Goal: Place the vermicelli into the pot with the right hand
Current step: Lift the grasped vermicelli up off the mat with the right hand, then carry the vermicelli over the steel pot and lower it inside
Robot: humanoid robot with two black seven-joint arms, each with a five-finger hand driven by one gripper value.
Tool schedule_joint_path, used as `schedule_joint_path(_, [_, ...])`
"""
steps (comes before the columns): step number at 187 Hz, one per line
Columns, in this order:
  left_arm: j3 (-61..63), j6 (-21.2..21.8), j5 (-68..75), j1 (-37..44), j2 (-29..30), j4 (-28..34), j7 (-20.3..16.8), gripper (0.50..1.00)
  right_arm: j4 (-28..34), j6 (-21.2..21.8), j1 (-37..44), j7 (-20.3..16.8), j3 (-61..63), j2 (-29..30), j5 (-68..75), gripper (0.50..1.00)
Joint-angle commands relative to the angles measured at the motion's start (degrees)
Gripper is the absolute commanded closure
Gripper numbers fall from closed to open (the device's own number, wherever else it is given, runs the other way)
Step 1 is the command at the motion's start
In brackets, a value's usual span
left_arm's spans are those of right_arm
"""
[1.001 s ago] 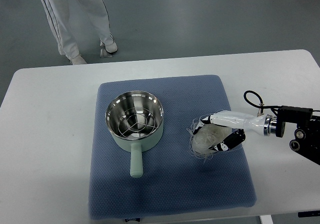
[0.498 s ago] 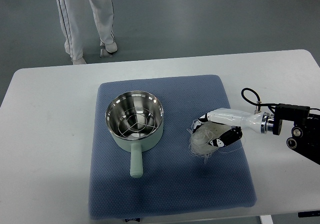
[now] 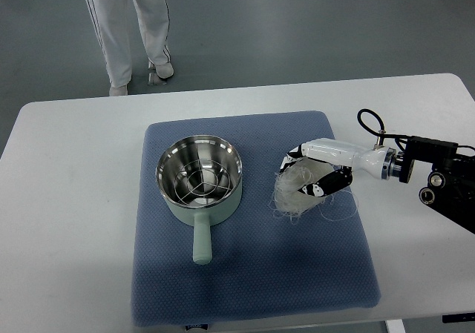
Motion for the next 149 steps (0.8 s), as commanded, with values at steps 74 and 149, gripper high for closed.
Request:
schedule_joint_path(74, [0.09,0.00,0.00,0.00,0.00,0.00,-0.02,0.500,-0.04,3.05,7.56,-0.18,2.74,-0.95,2.91,1.000])
schedule_joint_path(149, [0.09,0.00,0.00,0.00,0.00,0.00,-0.02,0.500,-0.04,6.30,18.46,-0.36,2.56,1.51,3.26,1.000])
